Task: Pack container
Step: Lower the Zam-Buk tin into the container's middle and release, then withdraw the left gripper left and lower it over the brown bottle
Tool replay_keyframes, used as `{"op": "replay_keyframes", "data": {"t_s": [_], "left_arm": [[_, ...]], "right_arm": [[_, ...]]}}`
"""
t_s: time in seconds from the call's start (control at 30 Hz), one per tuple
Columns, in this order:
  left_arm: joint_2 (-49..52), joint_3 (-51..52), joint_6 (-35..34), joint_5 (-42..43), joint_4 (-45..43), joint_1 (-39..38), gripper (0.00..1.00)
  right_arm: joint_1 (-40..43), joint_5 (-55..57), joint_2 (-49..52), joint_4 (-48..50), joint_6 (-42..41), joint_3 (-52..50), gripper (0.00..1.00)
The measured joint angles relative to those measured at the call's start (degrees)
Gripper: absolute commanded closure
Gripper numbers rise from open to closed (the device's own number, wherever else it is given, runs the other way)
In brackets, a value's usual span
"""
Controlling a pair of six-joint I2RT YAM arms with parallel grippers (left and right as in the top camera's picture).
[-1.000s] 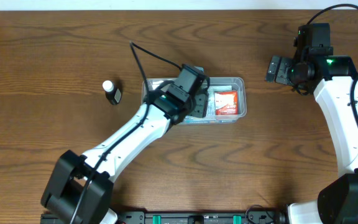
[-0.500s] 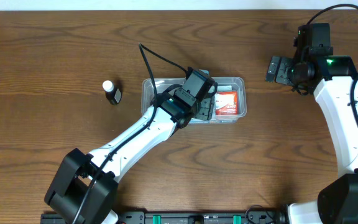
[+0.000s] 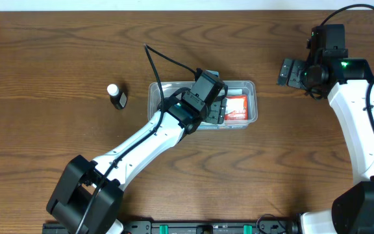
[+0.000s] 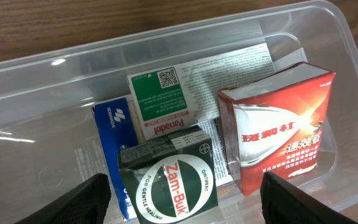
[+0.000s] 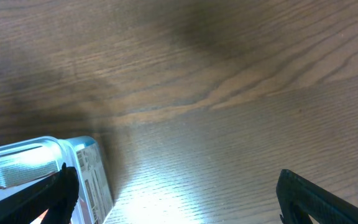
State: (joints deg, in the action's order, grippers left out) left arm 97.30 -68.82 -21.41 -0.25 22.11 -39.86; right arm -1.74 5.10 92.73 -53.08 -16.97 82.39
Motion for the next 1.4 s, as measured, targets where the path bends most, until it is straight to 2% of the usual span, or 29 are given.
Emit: {"op": "replay_keyframes", "data": {"t_s": [0.23, 0.33, 0.57, 0.7, 0.9, 1.07, 1.17, 1.4], "left_arm": [[-0.17, -0.02, 1.99, 0.0, -0.24, 0.37, 0.21], [-2.25, 0.0, 2.95, 0.04, 1.62, 2.47, 0.14], [-16.0, -0.98, 8.2, -0.35, 9.31, 15.34, 0.11], [-19.06, -2.16, 11.98, -0.46, 12.35, 21.51, 0.11], [-13.99, -2.14, 14.23, -0.37, 13.44, 29.11, 0.1], [-9.09, -1.81, 15.12, -0.35, 12.83, 35.63, 0.04], [-8.2, -1.79, 15.67, -0.31, 12.15, 38.8, 0.04], [-5.64, -1.79, 18.99, 0.7, 11.47, 41.35, 0.04]], "right_arm": [[0.0, 0.0, 0.0, 0.0, 0.0, 0.0, 0.01], [0.0, 0.0, 0.0, 0.0, 0.0, 0.0, 0.01], [0.0, 0.0, 0.0, 0.0, 0.0, 0.0, 0.01], [0.0, 0.0, 0.0, 0.0, 0.0, 0.0, 0.01], [0.0, 0.0, 0.0, 0.0, 0.0, 0.0, 0.01], [0.0, 0.0, 0.0, 0.0, 0.0, 0.0, 0.01], [0.0, 0.02, 0.0, 0.0, 0.0, 0.0, 0.01], [0.0, 0.02, 0.0, 0.0, 0.0, 0.0, 0.01]]}}
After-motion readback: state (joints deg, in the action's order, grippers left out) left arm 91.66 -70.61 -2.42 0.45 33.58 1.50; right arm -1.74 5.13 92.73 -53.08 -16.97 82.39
